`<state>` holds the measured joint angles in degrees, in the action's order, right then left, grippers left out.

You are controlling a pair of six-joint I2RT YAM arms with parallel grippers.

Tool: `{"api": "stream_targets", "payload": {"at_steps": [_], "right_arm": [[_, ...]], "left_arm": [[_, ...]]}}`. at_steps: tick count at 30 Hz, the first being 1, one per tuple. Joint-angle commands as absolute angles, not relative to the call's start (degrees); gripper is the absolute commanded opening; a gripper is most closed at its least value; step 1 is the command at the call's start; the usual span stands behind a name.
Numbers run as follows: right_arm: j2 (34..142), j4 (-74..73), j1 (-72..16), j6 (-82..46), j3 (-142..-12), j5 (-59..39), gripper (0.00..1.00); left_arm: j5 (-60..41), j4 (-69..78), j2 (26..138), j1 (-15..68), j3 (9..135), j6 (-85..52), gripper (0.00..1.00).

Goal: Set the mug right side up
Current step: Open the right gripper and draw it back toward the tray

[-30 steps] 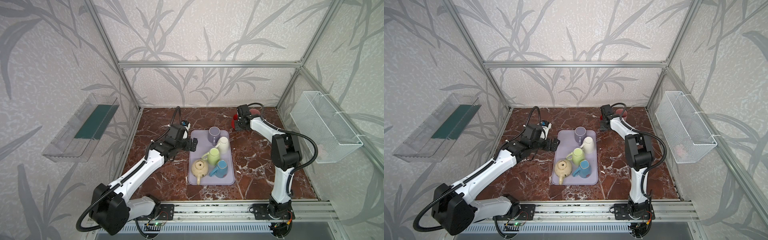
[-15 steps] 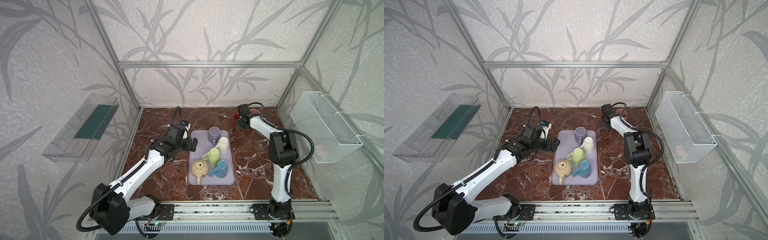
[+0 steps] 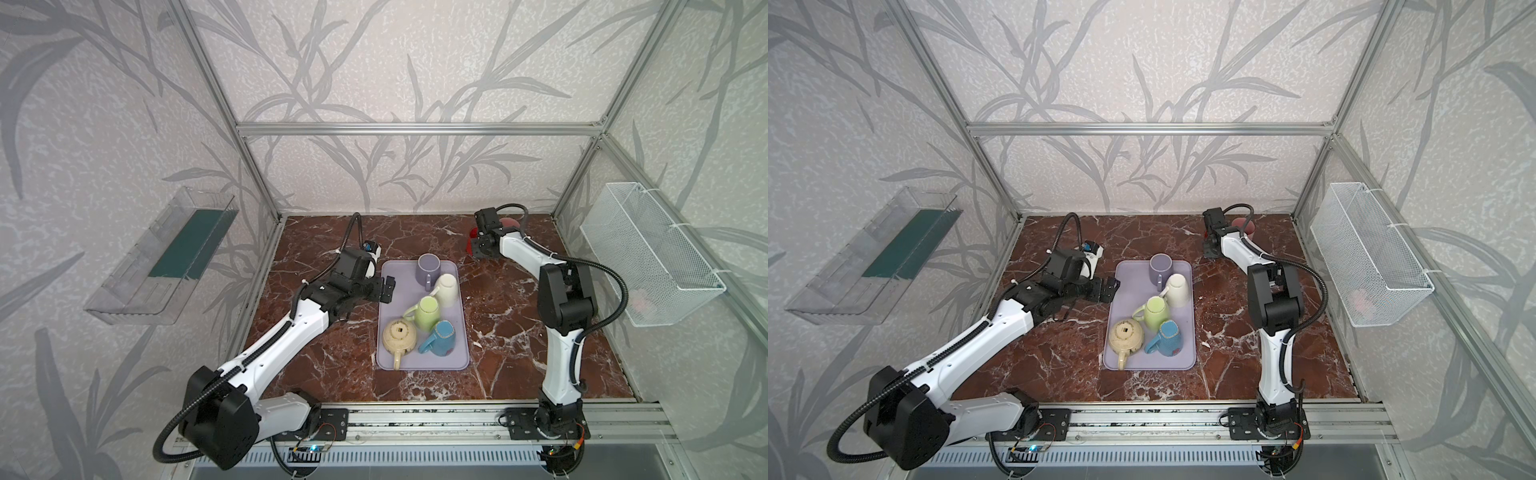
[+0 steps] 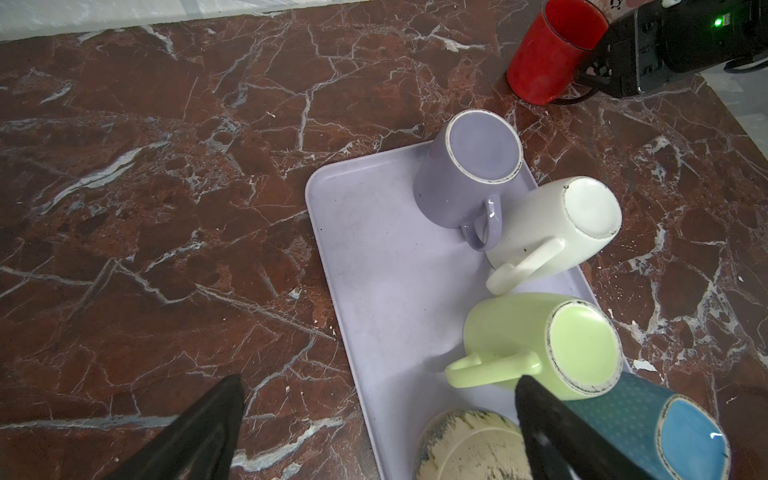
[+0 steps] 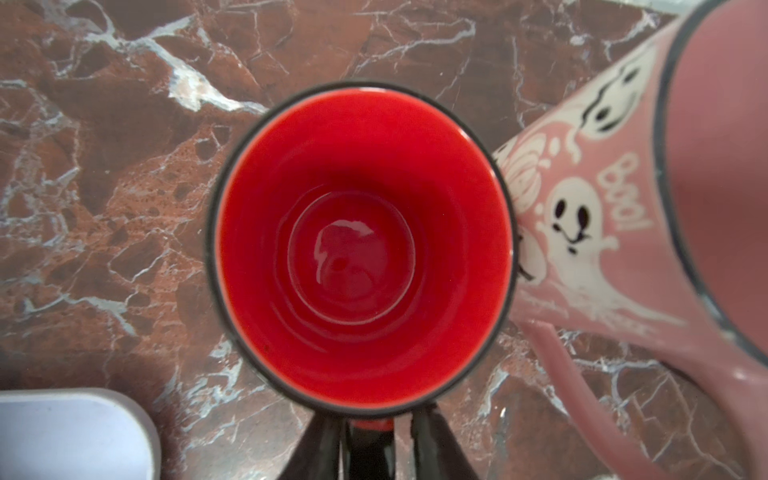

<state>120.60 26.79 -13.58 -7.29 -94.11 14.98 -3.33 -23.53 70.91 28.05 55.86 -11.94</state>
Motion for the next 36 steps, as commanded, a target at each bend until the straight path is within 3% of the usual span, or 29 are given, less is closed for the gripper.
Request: {"api": "stream_targets", "payload": {"at_steps": [1, 16, 28, 36], "right_arm": [[118.6, 26.0, -13.4, -7.6, -94.0, 15.1, 0.38], [101.6, 25.8, -13.5, -9.1, -84.4, 7.4, 0.50], [77.9, 7.2, -22.5, -20.8, -54.5, -7.8, 0.52], [68.2, -1.7, -27.3, -26.2, -39.3, -8.4, 0.52]], "left_arm": [[-3.9, -23.2, 69.7, 27.9, 55.0, -11.1, 0.99], [-4.1, -27.5, 69.8, 28.1, 58.6, -11.3, 0.92], [-0.2, -33.5, 77.9, 30.1, 68.2, -12.1, 0.83], [1.9, -33.8, 87.1, 32.8, 73.9, -14.8, 0.71]]}}
